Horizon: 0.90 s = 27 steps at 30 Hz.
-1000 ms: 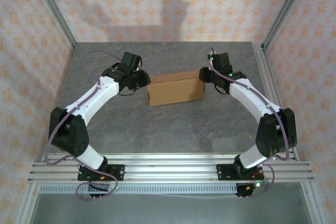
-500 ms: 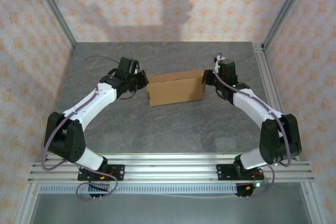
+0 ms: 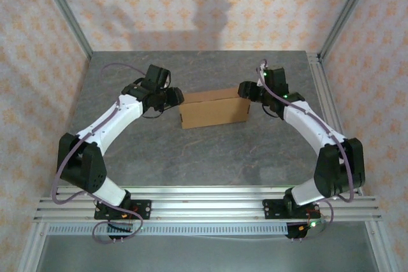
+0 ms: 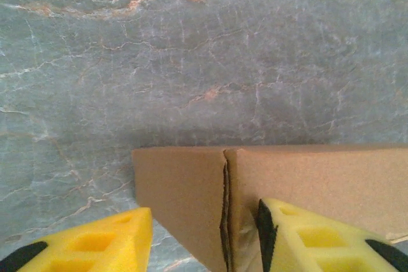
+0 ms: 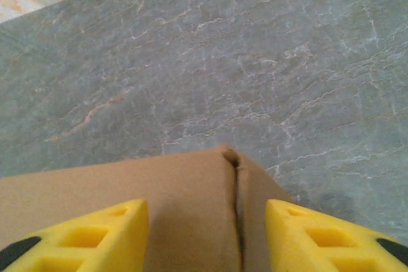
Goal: Fold the paper box
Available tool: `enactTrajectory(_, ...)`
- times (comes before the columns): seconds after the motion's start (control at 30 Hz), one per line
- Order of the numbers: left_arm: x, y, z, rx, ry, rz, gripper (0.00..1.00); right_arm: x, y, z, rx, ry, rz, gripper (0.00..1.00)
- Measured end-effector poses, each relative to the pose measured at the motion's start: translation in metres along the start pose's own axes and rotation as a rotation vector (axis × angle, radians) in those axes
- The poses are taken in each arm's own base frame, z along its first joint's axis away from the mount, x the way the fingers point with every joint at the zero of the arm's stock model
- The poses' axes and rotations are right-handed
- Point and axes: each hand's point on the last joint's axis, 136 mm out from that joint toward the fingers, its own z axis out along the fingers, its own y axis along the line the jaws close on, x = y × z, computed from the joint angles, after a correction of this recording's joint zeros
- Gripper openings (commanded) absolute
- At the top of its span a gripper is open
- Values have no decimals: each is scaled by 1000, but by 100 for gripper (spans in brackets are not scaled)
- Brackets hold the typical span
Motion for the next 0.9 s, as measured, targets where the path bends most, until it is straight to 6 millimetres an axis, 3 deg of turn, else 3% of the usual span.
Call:
enactTrajectory(0.13, -2, 0, -7, -20, 4, 17, 63, -13, 6, -8, 4, -10, -77, 81)
enactTrajectory(0.17, -3, -1, -9, -21, 2, 21, 70, -15, 7, -10, 7, -11, -104, 82)
enactTrajectory(0.33, -10, 2, -14, -33, -22, 25, 86, -23, 20, -18, -30, -3, -293, 88)
enactTrajectory(0.37, -12, 4, -16, -36, -31, 20, 94, -24, 25, -20, -50, -2, -341, 90)
enactTrajectory(0.5, -23, 26, -34, -58, -90, -25, 100, -17, 68, -26, -179, 4, -623, 99)
enactTrajectory(0.7, -34, 70, -62, -95, -167, -115, 100, 12, 144, -18, -430, 76, -1012, 99)
enactTrajectory(0.9, -23, 120, -82, -158, -196, -216, 100, 36, 185, 6, -605, 200, -1267, 99)
